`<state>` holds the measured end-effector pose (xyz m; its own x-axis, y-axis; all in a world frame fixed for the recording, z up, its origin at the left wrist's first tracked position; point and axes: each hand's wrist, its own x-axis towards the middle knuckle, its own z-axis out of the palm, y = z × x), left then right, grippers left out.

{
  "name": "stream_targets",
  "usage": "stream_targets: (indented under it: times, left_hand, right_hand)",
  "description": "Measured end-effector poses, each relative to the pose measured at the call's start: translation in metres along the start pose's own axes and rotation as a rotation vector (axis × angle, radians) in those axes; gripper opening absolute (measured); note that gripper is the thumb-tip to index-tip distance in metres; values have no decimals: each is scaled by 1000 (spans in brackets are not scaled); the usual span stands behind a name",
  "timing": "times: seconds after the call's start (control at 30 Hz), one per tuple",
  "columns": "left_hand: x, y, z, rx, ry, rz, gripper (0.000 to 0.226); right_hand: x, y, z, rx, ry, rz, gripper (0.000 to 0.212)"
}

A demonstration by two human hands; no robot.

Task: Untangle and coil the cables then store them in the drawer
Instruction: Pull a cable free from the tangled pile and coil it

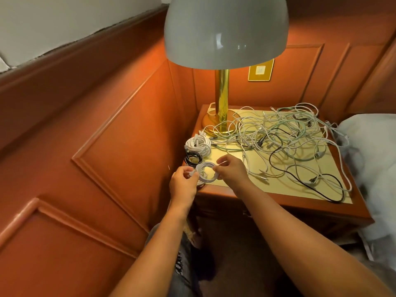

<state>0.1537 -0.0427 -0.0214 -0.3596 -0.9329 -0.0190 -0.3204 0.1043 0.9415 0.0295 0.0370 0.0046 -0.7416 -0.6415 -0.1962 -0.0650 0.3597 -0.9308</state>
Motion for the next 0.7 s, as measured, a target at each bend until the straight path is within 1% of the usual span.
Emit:
stream_targets:
  times: [0.2,0.37,0.6,0.7]
  left_hand:
    - [16,-25,-12,-4,25,-60,13]
    - [25,-33,-12,-12,28,-129,13]
    - [35,-42,-6,-118,-9,-259,11]
    - [37,-40,-6,-146,-4,-282,13]
  right_hand:
    - [19,-7,33,-156,-63,-19,14]
    - [30,-10,45,-247,-89,-24,6]
    - [36,-7,55,-316,-87,-50,8]
    - [36,-7,57,-319,-75,-68,7]
